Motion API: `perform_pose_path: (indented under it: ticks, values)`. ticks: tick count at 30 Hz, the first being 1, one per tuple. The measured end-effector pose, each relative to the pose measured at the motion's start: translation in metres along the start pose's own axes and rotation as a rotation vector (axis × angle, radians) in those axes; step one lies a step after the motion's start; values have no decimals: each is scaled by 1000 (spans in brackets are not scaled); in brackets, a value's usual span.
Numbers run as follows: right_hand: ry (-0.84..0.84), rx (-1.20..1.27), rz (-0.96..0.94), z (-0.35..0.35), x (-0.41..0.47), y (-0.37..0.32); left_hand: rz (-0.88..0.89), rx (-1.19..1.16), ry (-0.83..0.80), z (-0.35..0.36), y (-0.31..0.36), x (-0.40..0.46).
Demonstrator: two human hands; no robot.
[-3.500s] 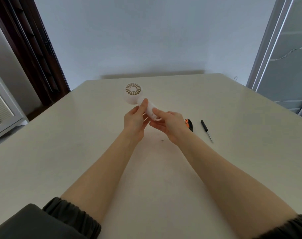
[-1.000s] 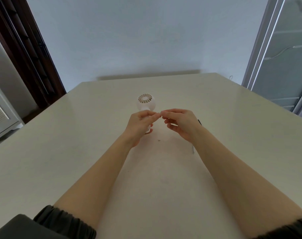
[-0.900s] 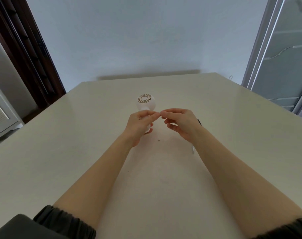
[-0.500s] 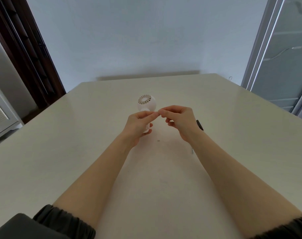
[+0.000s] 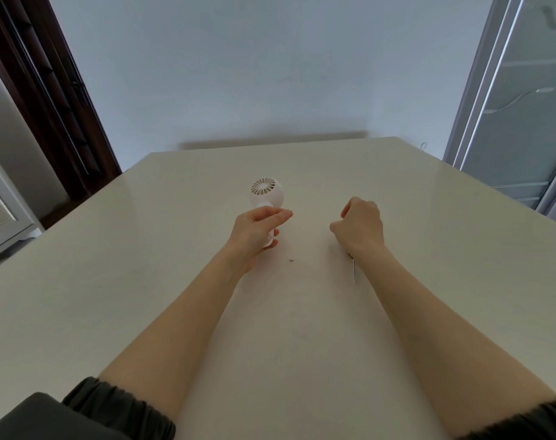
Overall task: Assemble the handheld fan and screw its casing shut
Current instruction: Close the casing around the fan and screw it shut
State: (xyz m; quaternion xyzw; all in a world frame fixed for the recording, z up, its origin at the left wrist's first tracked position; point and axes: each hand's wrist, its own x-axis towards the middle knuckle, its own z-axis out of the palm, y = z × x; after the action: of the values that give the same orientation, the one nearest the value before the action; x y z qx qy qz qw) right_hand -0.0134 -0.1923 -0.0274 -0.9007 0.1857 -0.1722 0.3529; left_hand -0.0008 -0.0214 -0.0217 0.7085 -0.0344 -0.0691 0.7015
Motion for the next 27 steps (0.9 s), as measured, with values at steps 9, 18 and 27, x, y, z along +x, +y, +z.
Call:
perform_pose_path:
  ticks: [9,18,27]
  values:
    - [-18,-84,62,-6,-2,3,-8,-15,-13,1,-1,1]
    - [-44,-126,39,-4,1,2,-24,-34,-30,-1,-2,1]
    - [-95,981,320,-2,7,-13,-15,-48,1,-2,-3,2]
